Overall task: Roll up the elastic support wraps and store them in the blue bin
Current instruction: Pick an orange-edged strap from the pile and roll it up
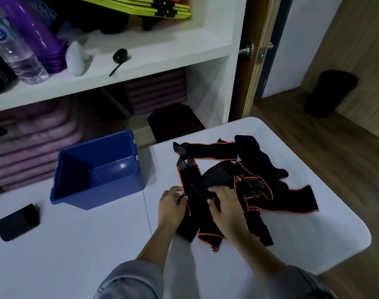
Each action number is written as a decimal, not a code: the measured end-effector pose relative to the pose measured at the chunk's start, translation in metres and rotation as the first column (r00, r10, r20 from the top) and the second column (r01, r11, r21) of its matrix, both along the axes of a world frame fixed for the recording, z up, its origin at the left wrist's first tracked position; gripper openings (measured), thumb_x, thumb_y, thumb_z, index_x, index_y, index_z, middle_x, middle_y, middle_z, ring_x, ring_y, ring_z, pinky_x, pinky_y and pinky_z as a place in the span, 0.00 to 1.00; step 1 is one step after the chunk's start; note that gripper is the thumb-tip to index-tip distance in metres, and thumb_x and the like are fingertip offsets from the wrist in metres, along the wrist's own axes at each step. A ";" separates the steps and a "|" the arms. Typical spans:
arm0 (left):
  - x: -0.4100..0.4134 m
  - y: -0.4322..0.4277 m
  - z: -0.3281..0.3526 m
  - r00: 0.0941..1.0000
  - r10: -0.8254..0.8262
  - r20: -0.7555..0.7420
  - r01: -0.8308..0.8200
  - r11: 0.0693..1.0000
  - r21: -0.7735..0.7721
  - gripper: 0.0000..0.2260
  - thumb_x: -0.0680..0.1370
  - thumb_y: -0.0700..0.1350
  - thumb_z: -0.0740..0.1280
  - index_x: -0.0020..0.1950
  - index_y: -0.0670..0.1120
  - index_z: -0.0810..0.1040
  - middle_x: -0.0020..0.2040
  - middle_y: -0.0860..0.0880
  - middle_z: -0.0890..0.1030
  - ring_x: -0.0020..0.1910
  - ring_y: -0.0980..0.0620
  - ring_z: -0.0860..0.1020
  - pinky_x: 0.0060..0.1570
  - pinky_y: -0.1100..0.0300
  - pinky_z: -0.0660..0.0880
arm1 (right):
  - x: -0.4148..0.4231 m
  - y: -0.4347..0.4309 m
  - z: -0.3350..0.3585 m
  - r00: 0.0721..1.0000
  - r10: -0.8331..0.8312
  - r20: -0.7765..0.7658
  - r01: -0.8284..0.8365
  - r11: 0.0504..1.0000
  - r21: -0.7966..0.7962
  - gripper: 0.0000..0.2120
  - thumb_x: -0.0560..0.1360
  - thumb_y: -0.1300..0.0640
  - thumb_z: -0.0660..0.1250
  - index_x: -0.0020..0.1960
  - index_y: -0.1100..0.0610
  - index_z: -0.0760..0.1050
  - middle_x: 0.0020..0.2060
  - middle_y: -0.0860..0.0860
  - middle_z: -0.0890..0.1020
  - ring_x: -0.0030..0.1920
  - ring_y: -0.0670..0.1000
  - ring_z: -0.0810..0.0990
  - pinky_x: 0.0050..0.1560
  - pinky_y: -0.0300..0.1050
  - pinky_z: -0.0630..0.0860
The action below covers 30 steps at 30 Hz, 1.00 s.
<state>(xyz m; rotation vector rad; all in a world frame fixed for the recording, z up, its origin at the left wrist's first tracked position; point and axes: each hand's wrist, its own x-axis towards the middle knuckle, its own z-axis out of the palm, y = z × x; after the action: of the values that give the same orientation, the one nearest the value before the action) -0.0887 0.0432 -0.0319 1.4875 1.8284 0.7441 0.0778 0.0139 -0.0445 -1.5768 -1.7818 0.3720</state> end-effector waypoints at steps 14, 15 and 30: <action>-0.008 0.144 -0.047 0.991 -0.077 -0.109 0.070 0.996 -0.060 0.20 0.77 0.51 0.65 0.69 0.54 0.69 0.59 0.42 0.73 0.58 0.45 0.75 0.58 0.56 0.71 | -0.015 0.160 -0.027 0.998 -0.049 -0.044 0.043 0.991 -0.130 0.16 0.76 0.57 0.64 0.63 0.57 0.72 0.56 0.54 0.77 0.56 0.53 0.72 0.56 0.48 0.71; -0.007 0.149 -0.049 0.987 -0.088 -0.135 0.081 0.995 -0.053 0.19 0.77 0.51 0.64 0.68 0.55 0.71 0.58 0.43 0.74 0.57 0.45 0.75 0.57 0.56 0.72 | -0.016 0.164 -0.028 0.998 -0.050 -0.043 0.044 0.990 -0.136 0.16 0.76 0.57 0.64 0.63 0.57 0.72 0.56 0.54 0.77 0.56 0.54 0.72 0.56 0.48 0.71; -0.024 0.120 -0.029 0.978 0.101 0.181 -0.109 0.993 0.039 0.03 0.74 0.40 0.69 0.43 0.47 0.78 0.36 0.57 0.80 0.36 0.65 0.78 0.36 0.73 0.70 | -0.046 0.218 -0.030 0.994 0.083 -0.075 -0.096 0.975 -0.199 0.20 0.76 0.57 0.64 0.67 0.54 0.69 0.59 0.54 0.75 0.60 0.56 0.71 0.62 0.51 0.71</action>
<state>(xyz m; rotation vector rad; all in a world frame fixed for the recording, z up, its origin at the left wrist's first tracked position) -0.1126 0.1635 -0.0607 1.3157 1.7733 0.9487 0.0322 0.2319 -0.0750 -1.6045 -1.8147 0.6595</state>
